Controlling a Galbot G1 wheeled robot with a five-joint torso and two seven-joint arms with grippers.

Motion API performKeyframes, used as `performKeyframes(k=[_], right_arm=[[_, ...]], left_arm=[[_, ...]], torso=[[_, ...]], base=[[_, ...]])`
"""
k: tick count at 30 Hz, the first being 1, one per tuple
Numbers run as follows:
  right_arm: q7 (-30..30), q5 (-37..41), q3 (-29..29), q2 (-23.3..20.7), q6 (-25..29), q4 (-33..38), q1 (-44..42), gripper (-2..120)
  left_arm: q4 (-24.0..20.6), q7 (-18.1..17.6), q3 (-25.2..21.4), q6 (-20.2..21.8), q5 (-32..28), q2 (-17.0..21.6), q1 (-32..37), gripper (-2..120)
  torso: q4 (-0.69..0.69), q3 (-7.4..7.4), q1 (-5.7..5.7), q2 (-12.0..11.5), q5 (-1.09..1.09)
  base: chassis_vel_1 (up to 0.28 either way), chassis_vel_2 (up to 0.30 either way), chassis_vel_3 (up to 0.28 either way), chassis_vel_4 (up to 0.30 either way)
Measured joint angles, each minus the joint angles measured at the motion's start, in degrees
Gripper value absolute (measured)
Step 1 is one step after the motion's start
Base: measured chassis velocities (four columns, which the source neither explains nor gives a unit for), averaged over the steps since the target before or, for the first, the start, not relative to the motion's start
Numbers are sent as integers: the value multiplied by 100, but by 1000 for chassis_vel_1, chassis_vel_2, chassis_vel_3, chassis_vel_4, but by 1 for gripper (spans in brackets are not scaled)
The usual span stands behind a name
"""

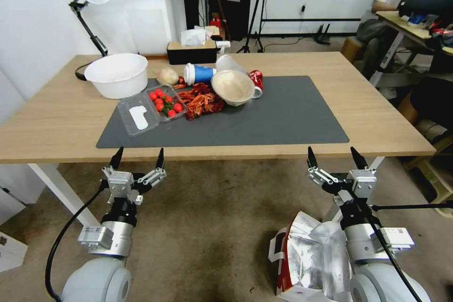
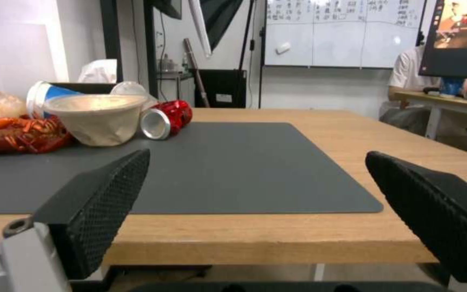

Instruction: Pick up the food delivery bag from the floor and place it on the table.

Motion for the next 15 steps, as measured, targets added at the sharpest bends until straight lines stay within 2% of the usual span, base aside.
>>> performKeyframes(k=[15], right_arm=[[-14,-5,3,54,50,10,-44,100]], left_arm=[[-9,2,-16,-47,17,-12,48,100]], torso=[[0,-221,-147,-369,0]], base=[[0,0,0,0]])
